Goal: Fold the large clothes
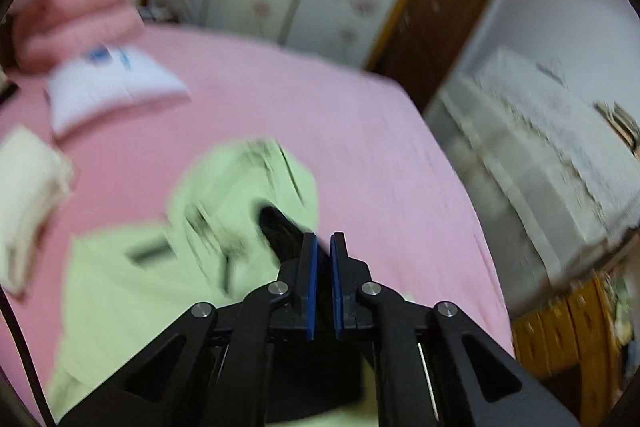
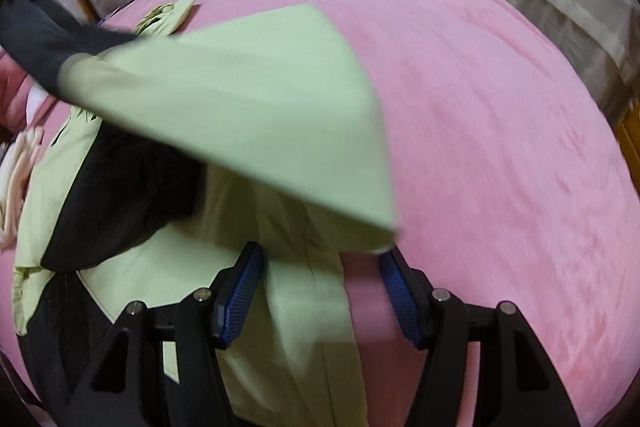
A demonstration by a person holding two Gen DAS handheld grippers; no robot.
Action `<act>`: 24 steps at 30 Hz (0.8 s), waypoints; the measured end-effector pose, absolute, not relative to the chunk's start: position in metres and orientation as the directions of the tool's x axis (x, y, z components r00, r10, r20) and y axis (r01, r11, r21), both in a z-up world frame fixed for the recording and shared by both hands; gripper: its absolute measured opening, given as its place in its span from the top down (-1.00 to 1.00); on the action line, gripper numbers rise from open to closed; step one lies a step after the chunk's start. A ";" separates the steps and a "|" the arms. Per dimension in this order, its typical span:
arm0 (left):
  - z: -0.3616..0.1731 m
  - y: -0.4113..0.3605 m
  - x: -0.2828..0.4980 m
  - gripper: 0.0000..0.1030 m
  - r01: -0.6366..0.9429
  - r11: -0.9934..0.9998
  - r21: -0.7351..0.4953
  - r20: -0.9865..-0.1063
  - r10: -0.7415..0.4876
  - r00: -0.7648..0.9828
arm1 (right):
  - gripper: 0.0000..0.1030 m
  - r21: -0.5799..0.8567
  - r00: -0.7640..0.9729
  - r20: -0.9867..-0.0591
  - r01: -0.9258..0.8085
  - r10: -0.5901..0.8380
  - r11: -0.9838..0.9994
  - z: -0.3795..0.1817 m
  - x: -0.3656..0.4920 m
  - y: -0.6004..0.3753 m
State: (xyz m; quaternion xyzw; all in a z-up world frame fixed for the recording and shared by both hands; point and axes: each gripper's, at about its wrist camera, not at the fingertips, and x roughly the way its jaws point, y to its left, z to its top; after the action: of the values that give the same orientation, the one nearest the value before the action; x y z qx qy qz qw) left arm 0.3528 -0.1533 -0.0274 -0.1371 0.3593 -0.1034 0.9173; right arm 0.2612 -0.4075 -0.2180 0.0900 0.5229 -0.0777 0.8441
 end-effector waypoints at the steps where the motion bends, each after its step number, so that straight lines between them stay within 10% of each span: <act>1: -0.021 -0.143 0.354 0.91 0.069 0.952 -0.298 -0.624 -0.249 0.740 | -0.18 0.063 0.444 -0.895 0.220 -0.043 0.973 -0.218 0.263 -0.406; 5: -0.048 -0.100 0.354 0.91 -0.077 0.984 -0.164 -0.711 -0.063 0.700 | -0.18 0.041 0.461 -0.885 0.214 -0.064 0.976 -0.215 0.268 -0.402; 11: -0.175 -0.060 0.341 0.84 -0.238 0.926 -0.294 -0.921 -0.207 0.331 | -0.18 0.018 0.465 -0.882 0.189 -0.073 0.982 -0.215 0.263 -0.396; 17: -0.247 -0.085 0.333 -0.25 -0.320 0.867 -0.382 -0.920 -0.322 0.224 | -0.18 0.010 0.456 -0.887 0.173 -0.071 0.985 -0.216 0.265 -0.395; 24: -0.282 -0.111 0.374 -0.33 -0.267 0.887 -0.377 -0.913 -0.306 0.270 | -0.18 0.017 0.467 -0.882 0.163 -0.062 0.986 -0.216 0.269 -0.394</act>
State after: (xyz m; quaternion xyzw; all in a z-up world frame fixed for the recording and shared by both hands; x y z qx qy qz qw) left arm 0.3740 -0.1114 -0.2816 -0.2375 0.6039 -0.0128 0.7607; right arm 0.2685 -0.3938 -0.2161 0.0492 0.5118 -0.0660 0.8551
